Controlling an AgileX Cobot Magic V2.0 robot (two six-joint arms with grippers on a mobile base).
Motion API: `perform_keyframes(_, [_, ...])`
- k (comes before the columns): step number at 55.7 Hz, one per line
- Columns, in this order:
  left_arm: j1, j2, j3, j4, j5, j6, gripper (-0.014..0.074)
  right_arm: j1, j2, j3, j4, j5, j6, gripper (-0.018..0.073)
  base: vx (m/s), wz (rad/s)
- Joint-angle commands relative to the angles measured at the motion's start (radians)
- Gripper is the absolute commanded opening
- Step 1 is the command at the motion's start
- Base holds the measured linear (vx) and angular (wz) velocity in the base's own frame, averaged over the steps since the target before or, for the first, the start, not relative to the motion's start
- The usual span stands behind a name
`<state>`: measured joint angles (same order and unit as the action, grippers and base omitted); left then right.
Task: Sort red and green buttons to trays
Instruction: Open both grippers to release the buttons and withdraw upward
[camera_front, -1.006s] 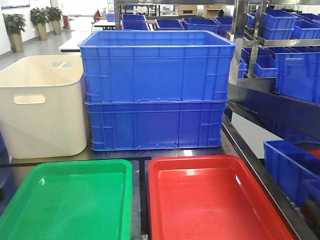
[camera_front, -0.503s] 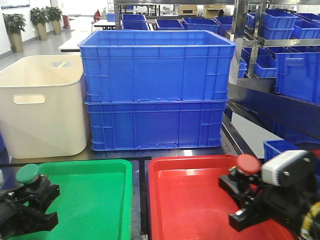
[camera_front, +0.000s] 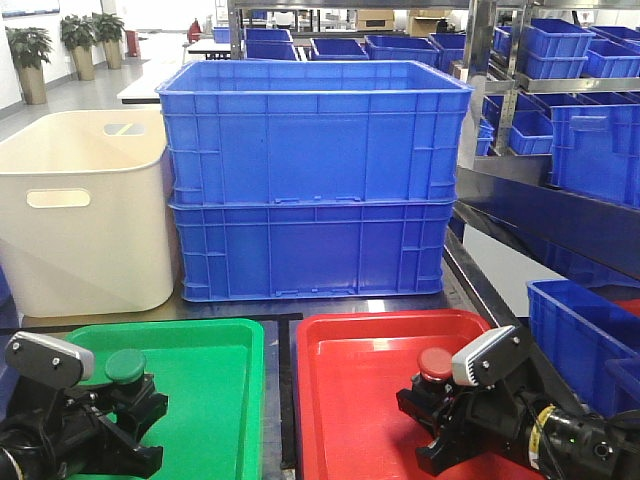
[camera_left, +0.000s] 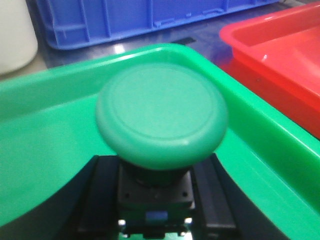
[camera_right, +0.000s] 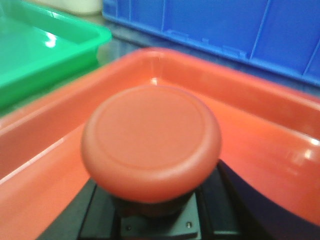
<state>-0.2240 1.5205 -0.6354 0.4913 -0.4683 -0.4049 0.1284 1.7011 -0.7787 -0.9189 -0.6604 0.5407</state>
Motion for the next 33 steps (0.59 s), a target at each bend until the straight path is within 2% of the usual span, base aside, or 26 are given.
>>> perform_keyframes(1, [-0.004,-0.031,-0.033,-0.015,-0.086,-0.054,0.0405,0.001,-0.041,-0.034,0.024,-0.081,-0.009,0.0135,0.00,0.00])
perform_keyframes(11, [-0.004,-0.031,-0.033,-0.016,-0.054,-0.068,0.0550,0.001,-0.041,-0.034,0.024,-0.081,0.002,0.0377,0.00,0.00])
perform_keyframes(21, [-0.004,-0.032,-0.033,-0.016,-0.019,-0.068,0.0571,0.001,-0.041,-0.034,0.024,-0.076,0.002,0.0596,0.00,0.00])
perform_keyframes(26, [-0.004,-0.036,-0.033,-0.016,-0.019,-0.068,0.0571,0.001,-0.041,-0.034,0.024,-0.076,0.002,0.0650,0.00,0.00])
perform_keyframes(33, [-0.004,-0.071,-0.033,-0.016,-0.017,-0.068,0.0571,0.001,-0.063,-0.034,0.024,-0.076,0.002,0.0650,0.00,0.00])
